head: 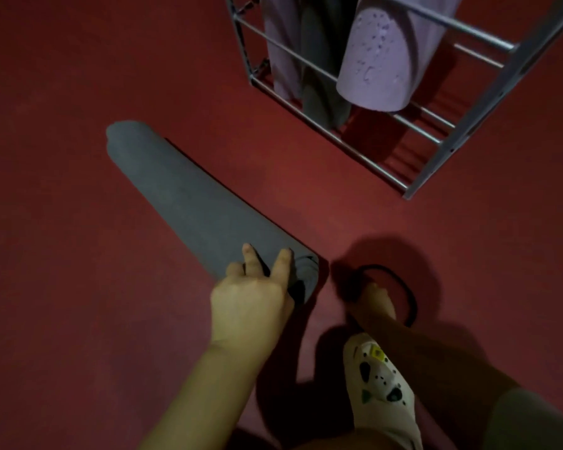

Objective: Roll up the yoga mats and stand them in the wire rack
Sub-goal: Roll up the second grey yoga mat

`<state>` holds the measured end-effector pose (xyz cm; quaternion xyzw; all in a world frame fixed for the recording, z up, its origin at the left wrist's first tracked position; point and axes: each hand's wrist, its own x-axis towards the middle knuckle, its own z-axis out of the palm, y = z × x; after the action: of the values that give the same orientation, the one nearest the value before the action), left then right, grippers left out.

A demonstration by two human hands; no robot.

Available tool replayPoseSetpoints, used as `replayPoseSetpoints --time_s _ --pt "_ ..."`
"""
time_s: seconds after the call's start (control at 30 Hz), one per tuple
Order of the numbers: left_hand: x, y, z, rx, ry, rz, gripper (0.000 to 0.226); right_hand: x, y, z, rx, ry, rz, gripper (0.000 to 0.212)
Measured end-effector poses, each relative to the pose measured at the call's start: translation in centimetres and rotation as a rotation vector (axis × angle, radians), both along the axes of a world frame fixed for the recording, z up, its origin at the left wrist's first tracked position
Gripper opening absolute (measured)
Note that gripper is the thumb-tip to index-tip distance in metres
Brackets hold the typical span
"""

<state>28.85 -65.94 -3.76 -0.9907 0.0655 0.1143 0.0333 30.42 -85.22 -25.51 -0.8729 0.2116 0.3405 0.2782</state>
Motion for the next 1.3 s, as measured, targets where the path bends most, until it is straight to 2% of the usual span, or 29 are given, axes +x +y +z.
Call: replayPoseSetpoints --time_s 0.07,0.13,0.23,0.33,0.43,0.5,0.67,0.77,0.87,0.93,1.07,1.13,1.2,1.3 --pt "0.0 0.4 0.6 0.002 -0.024 0.009 0.065 0.2 1.1 -1.0 -0.028 -0.009 0.025 0.048" --pt "-0.3 0.8 1.0 0.005 -0.034 0.01 0.063 1.0 2.9 0.2 0.07 -0.067 0.075 0.04" --pt "-1.4 1.8 2.0 -0.001 -0.053 0.047 0.061 3.3 6.0 6.3 0.378 -0.312 -0.084 0.007" --pt "-2.8 3.9 4.4 -0.043 -0.129 0.148 0.057 5.1 8.2 15.8 0.754 -0.333 -0.187 0.019" --pt "-4.7 6.7 9.2 -0.093 -0.224 0.319 0.059 5.6 9.4 26.5 0.982 -0.399 0.068 0.021" --pt "-6.4 8.0 13.5 -0.134 -0.344 0.442 0.058 4.7 10.3 33.1 1.043 -0.473 0.314 0.021" --pt "-11.7 10.1 24.0 -0.26 -0.515 0.545 0.068 -1.4 13.1 46.8 0.943 -0.583 0.884 0.013" --pt "-14.9 11.3 29.4 -0.316 -0.593 0.633 0.066 -4.7 14.6 51.7 0.929 -0.618 0.991 0.011" --pt "-18.0 11.7 32.9 -0.363 -0.62 0.674 0.067 -7.2 15.9 54.8 0.895 -0.637 1.075 0.024" --pt "-19.5 11.4 34.0 -0.368 -0.593 0.638 0.067 -8.8 16.6 56.1 0.807 -0.66 1.177 0.032" --pt "-21.8 11.2 35.5 -0.41 -0.465 0.54 0.068 -11.1 17.5 57.6 0.657 -0.625 1.384 0.03" --pt "-22.3 11.6 35.5 -0.438 -0.425 0.508 0.062 -11.6 17.9 57.9 0.575 -0.625 1.427 0.035" --pt "-22.7 12.3 34.9 -0.548 -0.449 0.523 0.046 -11.8 18.7 57.8 0.449 -0.736 1.464 0.045" --pt "-22.5 13.5 33.8 -0.919 -0.498 0.592 0.012 -11.6 19.6 57.6 0.393 -0.811 1.426 0.051"
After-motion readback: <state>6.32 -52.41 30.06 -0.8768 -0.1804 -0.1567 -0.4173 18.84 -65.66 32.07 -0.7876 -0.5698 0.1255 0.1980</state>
